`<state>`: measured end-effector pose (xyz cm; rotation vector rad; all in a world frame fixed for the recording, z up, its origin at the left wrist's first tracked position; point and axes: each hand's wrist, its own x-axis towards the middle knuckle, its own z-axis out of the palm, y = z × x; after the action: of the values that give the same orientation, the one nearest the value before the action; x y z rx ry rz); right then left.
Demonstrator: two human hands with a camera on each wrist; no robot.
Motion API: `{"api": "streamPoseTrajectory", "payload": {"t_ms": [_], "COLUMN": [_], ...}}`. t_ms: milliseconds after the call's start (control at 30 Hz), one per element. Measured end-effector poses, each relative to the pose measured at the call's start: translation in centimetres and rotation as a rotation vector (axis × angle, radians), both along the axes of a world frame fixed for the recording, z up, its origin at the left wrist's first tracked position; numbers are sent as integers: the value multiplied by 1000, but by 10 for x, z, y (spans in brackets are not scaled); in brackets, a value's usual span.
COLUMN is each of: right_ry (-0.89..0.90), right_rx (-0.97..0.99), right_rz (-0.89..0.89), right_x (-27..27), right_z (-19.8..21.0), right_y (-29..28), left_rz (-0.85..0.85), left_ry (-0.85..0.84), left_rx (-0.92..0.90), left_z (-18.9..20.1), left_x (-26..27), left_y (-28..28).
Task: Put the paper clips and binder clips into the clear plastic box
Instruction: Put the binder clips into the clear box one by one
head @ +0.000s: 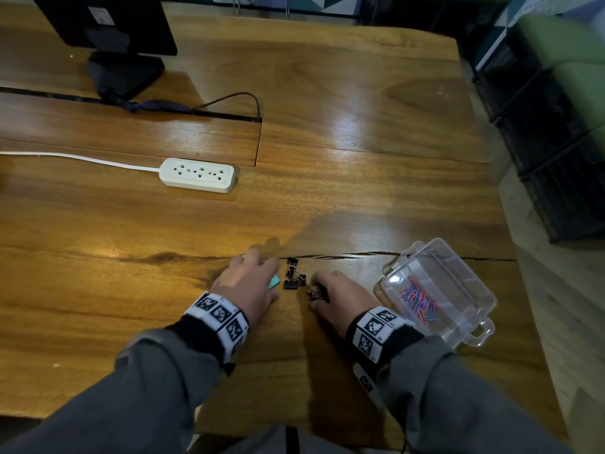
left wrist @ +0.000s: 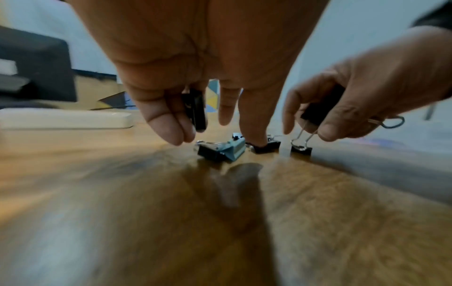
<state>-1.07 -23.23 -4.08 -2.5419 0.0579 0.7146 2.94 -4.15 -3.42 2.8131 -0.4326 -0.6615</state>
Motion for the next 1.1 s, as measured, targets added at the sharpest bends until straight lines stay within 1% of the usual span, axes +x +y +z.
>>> {"api": "streamPoseTrajectory", "payload": {"t_ms": [100,200,267,367,500,633,700,733,800,833,900,967,1033,1100], "right_ry": [2,-2,1,-7,-47,-62,-70,-86,-136,-152,-140,-129,-55,-10], "right_rx": [-50,-84,-94,-86,-58,4,16,25,49,29,-80,-167,-207,-187], "right_rz": [89,112,113,96,52,24,-49,-127,-337,-429,-561,-666,-677,-643], "right_x": [6,8,8,7,5,-2,-5,-6,-8,-8,-7,-5,0,1], "right_z": [-8,-14,-17,-19,-20,-8,8,17,42,52,63,61,46,37], "right_y": [5,4,5,6,6,8,0,-11,-44,-66,-112,-151,-165,-170], "left_rz": [-137,-192,-196,-148,-58,58,95,104,110,109,112,122,147,155], "left_ry": [23,43,51,57,17,41,39,32,21,19,27,22,25,29], "left_rx": [125,190,193,146,33,-65,-92,-95,-87,-80,-67,-64,-65,-59], "left_z": [-2,-5,-6,-5,-4,-2,-3,-3,-3,-2,0,3,3,4], "left_x": [8,11,11,8,4,2,2,1,0,0,0,0,1,1], "left_y": [-12,-15,-16,-17,-15,-12,-8,-6,-3,-3,-2,-7,-3,-5]}}
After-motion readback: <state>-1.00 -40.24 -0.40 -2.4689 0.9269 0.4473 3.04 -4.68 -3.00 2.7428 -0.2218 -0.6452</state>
